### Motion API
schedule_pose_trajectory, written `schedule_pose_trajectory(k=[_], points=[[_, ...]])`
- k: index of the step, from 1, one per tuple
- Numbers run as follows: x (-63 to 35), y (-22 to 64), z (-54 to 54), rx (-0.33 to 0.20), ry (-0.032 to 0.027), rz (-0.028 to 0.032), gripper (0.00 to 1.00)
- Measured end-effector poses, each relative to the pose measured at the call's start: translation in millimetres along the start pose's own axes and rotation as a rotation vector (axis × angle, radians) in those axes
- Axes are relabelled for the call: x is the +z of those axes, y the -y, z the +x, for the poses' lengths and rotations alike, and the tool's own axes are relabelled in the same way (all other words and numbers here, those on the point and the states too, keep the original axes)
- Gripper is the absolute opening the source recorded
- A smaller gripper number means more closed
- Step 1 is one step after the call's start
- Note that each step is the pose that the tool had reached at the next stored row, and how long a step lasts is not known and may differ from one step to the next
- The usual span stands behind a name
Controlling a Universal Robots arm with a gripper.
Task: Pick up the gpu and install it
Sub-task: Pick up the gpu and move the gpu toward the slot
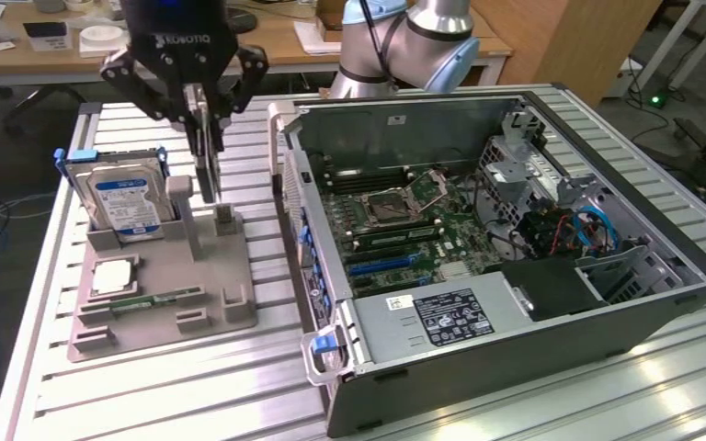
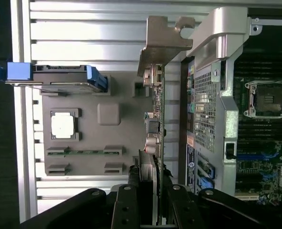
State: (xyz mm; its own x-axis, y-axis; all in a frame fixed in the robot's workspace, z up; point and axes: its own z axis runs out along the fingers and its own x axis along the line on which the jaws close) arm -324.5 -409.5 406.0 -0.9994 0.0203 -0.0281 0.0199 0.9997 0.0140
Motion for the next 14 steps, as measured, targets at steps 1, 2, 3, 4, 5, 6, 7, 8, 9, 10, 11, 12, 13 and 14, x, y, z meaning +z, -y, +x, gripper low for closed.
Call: schedule_pose_trajectory(k=[1,2,3,4,5,6,7,8,9,10,11,12,13,14], points=[[-4.4,-0.1,-0.2,0.000,-0.0004,-0.0002,0.27],[-8.6,-0.1,-0.3,0.000,-0.0008,-0.0003,0.27],[-12.6,-0.1,-0.4,0.000,-0.0011,-0.0002,0.27],[-16.8,-0.1,-0.5,0.000,-0.0016,-0.0002,0.27],[-21.3,-0.2,-0.6,0.000,-0.0022,-0.0002,0.27],[-25.8,-0.2,-0.7,0.000,-0.0028,-0.0002,0.27],[-30.6,-0.3,-0.9,0.000,-0.0031,-0.0003,0.27],[-34.7,-0.3,-1.0,0.000,-0.0034,-0.0004,0.27],[-38.7,-0.4,-1.1,0.000,-0.0039,-0.0004,0.27],[-42.3,-0.4,-1.2,0.000,-0.0041,-0.0004,0.27],[-43.3,-0.4,-1.2,0.000,-0.0042,-0.0005,0.27],[-43.3,-0.4,-1.2,0.000,-0.0042,-0.0005,0.27],[-43.2,-0.4,-1.2,0.000,-0.0042,-0.0006,0.27],[-43.3,-0.4,-1.2,0.000,-0.0042,-0.0005,0.27]])
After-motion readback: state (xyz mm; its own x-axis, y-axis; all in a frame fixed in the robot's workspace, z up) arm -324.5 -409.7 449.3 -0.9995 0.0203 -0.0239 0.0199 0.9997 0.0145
